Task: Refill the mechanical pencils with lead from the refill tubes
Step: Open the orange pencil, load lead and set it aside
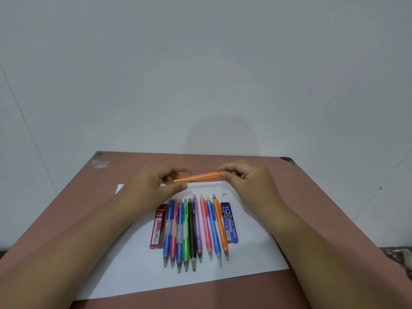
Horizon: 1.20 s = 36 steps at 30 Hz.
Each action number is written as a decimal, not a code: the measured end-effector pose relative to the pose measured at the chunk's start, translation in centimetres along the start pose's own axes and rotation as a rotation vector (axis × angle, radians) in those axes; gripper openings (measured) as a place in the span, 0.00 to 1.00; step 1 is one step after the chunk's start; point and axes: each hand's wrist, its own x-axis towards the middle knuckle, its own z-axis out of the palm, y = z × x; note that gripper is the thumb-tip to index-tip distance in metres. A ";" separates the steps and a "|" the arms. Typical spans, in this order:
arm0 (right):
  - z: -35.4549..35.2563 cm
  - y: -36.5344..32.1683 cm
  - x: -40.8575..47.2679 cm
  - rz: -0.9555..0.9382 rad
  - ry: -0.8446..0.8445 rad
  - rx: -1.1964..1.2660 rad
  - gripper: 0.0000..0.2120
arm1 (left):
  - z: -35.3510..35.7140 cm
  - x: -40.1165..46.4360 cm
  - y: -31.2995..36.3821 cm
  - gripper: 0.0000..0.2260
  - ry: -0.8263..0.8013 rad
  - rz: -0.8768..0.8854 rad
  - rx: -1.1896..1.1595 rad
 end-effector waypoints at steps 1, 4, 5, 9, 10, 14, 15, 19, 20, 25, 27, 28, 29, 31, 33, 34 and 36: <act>-0.2 0.2 0.2 0.037 0.018 0.005 0.06 | 0.1 0.1 -0.1 0.12 0.015 -0.018 0.004; -0.5 1.1 0.7 0.138 0.063 0.023 0.06 | 0.4 0.5 -0.7 0.09 0.023 -0.089 0.036; -0.6 1.4 0.9 0.158 0.076 0.011 0.06 | 0.5 0.5 -0.8 0.08 0.019 -0.113 0.042; -0.8 2.3 1.5 0.216 0.095 -0.032 0.07 | 0.5 0.6 -1.2 0.06 -0.001 -0.154 0.050; -0.8 2.5 1.6 0.224 0.092 -0.032 0.07 | 0.5 0.6 -1.2 0.06 -0.004 -0.157 0.046; -0.6 3.1 1.8 0.250 0.059 -0.013 0.07 | 0.3 0.5 -1.6 0.04 -0.022 -0.166 0.052; -0.5 3.2 1.7 0.256 0.045 -0.009 0.07 | 0.3 0.4 -1.7 0.04 -0.027 -0.165 0.066; -0.2 3.7 1.8 0.262 0.019 -0.026 0.05 | 0.3 0.6 -2.0 0.03 -0.046 -0.137 0.092; -0.1 3.8 1.9 0.256 0.013 -0.039 0.05 | 0.3 0.6 -2.2 0.03 -0.049 -0.123 0.111; -0.1 4.3 2.0 0.215 -0.036 -0.151 0.06 | 0.3 0.9 -3.0 0.07 -0.063 -0.068 0.137; 0.0 4.5 2.1 0.198 -0.044 -0.192 0.07 | 0.2 1.0 -3.1 0.07 -0.067 -0.047 0.138; 0.0 4.4 2.2 0.192 -0.049 -0.208 0.08 | 0.2 1.0 -3.2 0.08 -0.070 -0.038 0.144; 0.0 4.4 2.2 0.188 -0.052 -0.224 0.08 | 0.2 1.0 -3.2 0.08 -0.072 -0.036 0.144; 0.0 4.3 2.1 0.179 -0.051 -0.258 0.09 | 0.2 1.1 -3.4 0.08 -0.083 -0.045 0.145; 0.0 4.3 2.0 0.169 -0.050 -0.279 0.09 | 0.2 1.0 -3.4 0.10 -0.103 -0.053 0.167; 0.0 4.2 2.0 0.166 -0.051 -0.284 0.10 | 0.2 1.0 -3.4 0.11 -0.110 -0.047 0.181; -0.1 3.9 1.9 0.159 -0.060 -0.301 0.09 | 0.1 0.9 -3.2 0.13 -0.115 -0.036 0.187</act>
